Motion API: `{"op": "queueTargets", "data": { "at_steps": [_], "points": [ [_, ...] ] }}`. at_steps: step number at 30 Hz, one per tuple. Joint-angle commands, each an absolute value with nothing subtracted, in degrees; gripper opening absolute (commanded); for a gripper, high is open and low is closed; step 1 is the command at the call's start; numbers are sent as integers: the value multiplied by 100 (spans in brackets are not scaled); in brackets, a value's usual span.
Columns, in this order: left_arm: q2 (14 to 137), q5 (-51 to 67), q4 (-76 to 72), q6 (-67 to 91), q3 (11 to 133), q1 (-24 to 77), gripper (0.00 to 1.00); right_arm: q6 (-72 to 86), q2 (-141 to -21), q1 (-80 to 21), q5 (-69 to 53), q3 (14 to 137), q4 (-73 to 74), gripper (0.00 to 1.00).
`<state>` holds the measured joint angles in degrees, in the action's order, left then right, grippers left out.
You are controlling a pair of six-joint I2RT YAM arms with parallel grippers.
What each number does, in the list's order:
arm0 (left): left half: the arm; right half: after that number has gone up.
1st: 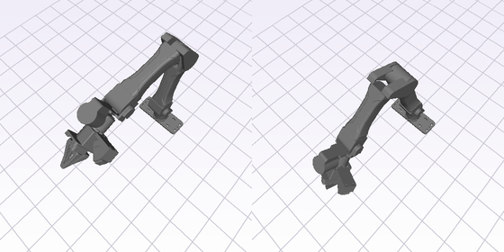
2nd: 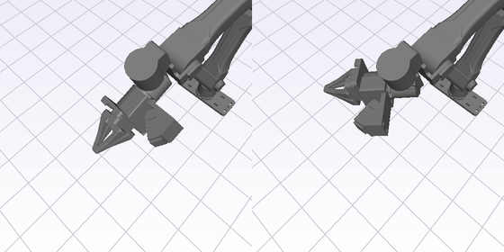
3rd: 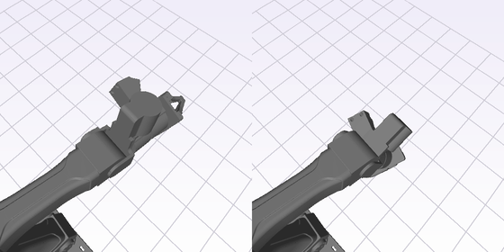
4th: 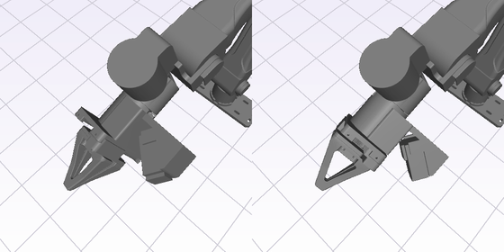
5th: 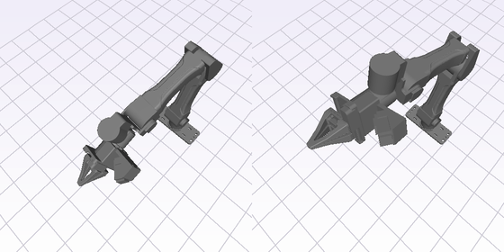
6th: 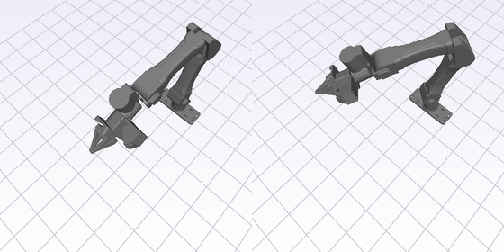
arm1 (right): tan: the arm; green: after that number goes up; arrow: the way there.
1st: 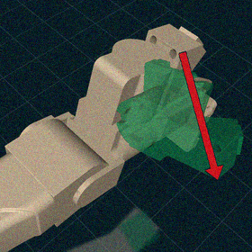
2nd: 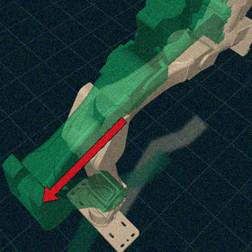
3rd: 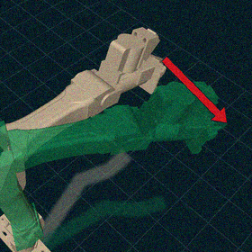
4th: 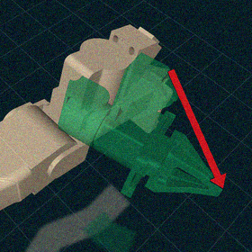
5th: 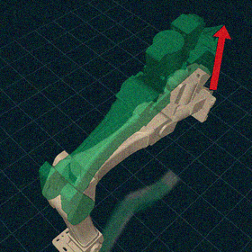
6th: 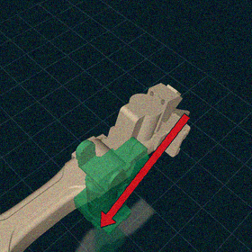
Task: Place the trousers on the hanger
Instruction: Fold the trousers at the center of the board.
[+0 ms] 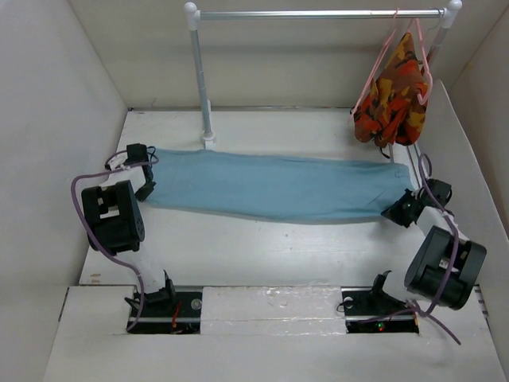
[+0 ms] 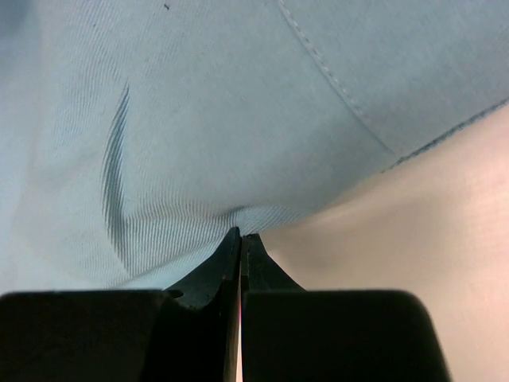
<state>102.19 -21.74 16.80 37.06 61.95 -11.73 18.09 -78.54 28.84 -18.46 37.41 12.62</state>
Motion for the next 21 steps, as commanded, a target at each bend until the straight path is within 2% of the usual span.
{"op": "queueTargets", "data": {
  "at_steps": [1, 5, 6, 8, 9, 11, 12, 15, 19, 21],
  "points": [
    [10081, -3445, 2725, 3630, 5660, -1485, 0, 1204, -7049, 3217, -1380, 3437, 1846, 0],
    [9459, -3262, 3058, 3911, 5484, -1485, 0, 985, -5873, 3655, -1554, 3077, 2582, 0],
    [9379, -3130, 3111, 3902, 5467, -1485, 0, 880, -5671, 3656, -1634, 3050, 2619, 22],
    [9081, -2753, 3138, 3850, 5432, -1485, 2, 844, -5414, 3718, -1749, 3128, 2863, 48],
    [8957, -2699, 3120, 3824, 5432, -1485, 19, 792, -5423, 3718, -1784, 3216, 2944, 67],
    [8598, -2437, 3120, 3788, 5431, -1485, 28, 756, -5572, 3805, -1811, 3427, 3076, 76],
    [8491, -2269, 3146, 3805, 5440, -1485, 39, 695, -5624, 3875, -1811, 3497, 3120, 82],
    [7947, -1383, 3024, 3850, 5388, -1329, 55, 816, -5827, 4164, -1662, 3595, 3078, 92],
    [7630, -1178, 2927, 3780, 5502, -714, 55, 879, -6116, 4552, -1775, 3358, 2350, 95],
    [7305, -1090, 2743, 3762, 5458, -108, 54, 853, -6554, 4702, -2248, 3322, 2102, 96]
  ]
}}
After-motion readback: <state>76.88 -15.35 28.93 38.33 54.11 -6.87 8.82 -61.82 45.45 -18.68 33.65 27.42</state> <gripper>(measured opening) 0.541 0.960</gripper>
